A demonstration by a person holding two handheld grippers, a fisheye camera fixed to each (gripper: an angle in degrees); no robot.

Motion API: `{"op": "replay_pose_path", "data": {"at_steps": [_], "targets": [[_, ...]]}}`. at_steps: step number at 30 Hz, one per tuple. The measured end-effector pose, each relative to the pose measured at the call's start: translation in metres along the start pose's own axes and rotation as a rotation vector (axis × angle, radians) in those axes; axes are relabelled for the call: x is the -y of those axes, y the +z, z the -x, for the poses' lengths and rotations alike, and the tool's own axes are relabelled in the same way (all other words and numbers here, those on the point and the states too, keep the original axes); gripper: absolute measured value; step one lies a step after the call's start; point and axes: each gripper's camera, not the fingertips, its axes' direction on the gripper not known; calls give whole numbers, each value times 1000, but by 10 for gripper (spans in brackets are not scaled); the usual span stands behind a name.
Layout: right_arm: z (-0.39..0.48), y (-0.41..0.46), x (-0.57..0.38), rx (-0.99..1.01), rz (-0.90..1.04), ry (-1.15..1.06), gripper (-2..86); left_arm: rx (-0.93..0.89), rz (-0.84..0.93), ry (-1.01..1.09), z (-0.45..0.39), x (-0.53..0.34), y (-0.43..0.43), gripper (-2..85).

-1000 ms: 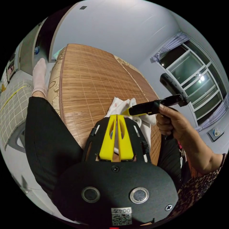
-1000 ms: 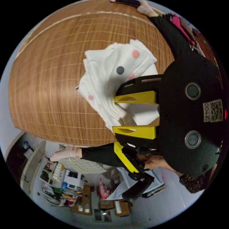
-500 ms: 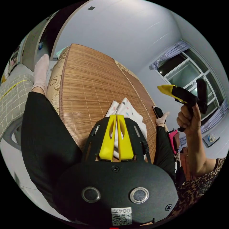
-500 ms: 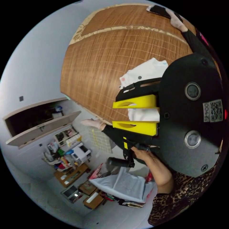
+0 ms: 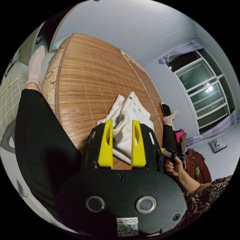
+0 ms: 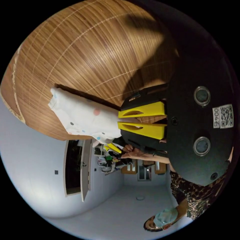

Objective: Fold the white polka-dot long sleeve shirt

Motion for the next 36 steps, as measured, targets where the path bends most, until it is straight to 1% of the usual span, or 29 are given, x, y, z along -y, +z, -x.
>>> {"op": "replay_pose_path", "data": {"at_steps": [1, 4, 6, 8, 13, 16, 18, 19, 21, 22, 25, 26, 29, 31, 33, 36], "targets": [[-5, -1, -3, 25, 1, -4, 49, 5, 5, 2, 0, 0, 1, 99], [-24, 2, -15, 122, 35, -15, 108, 25, 23, 12, 0, 3, 3, 95], [-37, 9, -22, 168, 78, 14, 174, 29, 22, 11, 3, 4, 2, 96], [-43, 16, -28, 189, 117, 18, 187, 25, 14, 3, 6, 4, 0, 98], [-49, 35, -46, 210, 182, 16, 186, 22, 20, -5, 12, 7, 1, 103], [-50, 48, -54, 201, 223, 3, 145, 37, 44, 6, 12, 9, 7, 92], [-47, 50, -58, 91, 255, -15, 94, 45, 65, 32, 9, 11, 12, 56], [-46, 48, -58, 78, 260, -29, 84, 45, 73, 39, 8, 11, 14, 51], [-38, 30, -61, -12, 238, -100, 71, 19, 89, 64, 3, 11, 21, 35], [-36, 23, -60, -41, 229, -120, 69, 7, 96, 62, 2, 10, 23, 32], [-34, -18, -60, -224, 184, -184, 67, -36, 148, 21, 0, -3, 39, 28], [-36, -31, -63, -300, 186, -202, 69, -56, 192, 14, -4, -9, 51, 27], [-38, -56, -81, -352, 191, -198, 75, -39, 223, 25, -17, -25, 66, 28], [-26, -68, -99, -414, 142, -256, 76, -34, 191, 30, -21, -29, 61, 29], [-2, -87, -132, -462, -15, -387, 79, -109, 156, -7, -12, -33, 53, 32], [24, -92, -175, -502, -189, -572, 97, -199, 111, -80, 3, -45, 43, 37]]}}
